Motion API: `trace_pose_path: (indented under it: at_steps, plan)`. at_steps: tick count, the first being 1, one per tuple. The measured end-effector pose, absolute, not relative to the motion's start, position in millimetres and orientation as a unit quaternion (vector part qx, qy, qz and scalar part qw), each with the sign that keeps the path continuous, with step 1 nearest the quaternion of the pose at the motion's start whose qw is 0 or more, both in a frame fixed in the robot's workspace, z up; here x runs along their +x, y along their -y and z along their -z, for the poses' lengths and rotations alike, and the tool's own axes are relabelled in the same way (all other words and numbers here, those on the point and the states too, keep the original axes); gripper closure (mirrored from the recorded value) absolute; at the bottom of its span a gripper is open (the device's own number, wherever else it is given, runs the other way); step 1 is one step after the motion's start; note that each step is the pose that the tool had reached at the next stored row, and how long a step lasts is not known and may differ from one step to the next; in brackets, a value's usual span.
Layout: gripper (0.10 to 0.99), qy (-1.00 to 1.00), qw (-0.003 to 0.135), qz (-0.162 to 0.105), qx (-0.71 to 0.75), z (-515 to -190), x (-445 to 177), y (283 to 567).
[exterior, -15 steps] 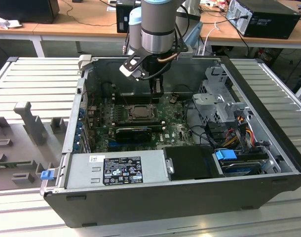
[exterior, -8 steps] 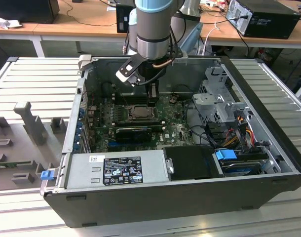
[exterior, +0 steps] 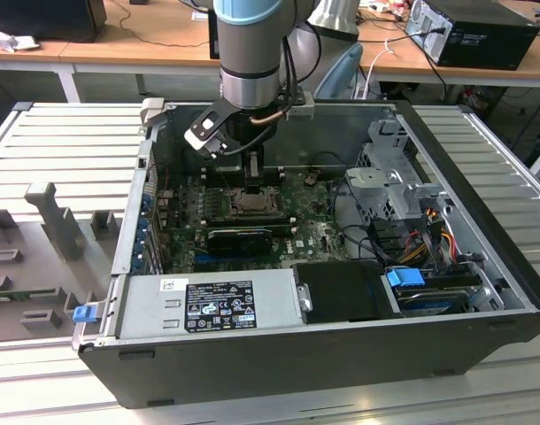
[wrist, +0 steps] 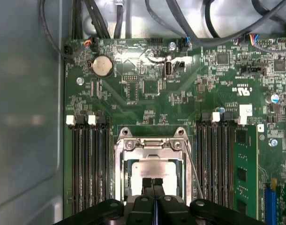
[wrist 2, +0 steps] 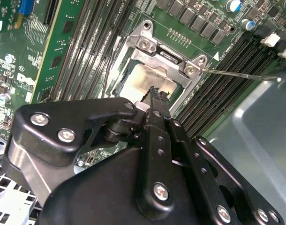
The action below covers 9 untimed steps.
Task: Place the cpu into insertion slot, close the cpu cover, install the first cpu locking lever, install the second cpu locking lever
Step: 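Close the cpu cover, then install the first cpu locking lever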
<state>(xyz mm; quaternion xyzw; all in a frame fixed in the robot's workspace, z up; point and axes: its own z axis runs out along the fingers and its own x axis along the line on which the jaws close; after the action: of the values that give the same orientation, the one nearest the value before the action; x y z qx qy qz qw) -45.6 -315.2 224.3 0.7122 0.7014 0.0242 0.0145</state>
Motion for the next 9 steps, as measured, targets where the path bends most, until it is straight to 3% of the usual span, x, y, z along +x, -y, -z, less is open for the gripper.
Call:
trace_pose_path:
  at_steps: [9]
  plan:
    - [0.980, -0.701, 0.015, -0.024, 0.712, -231.1, -47.3, 315.2]
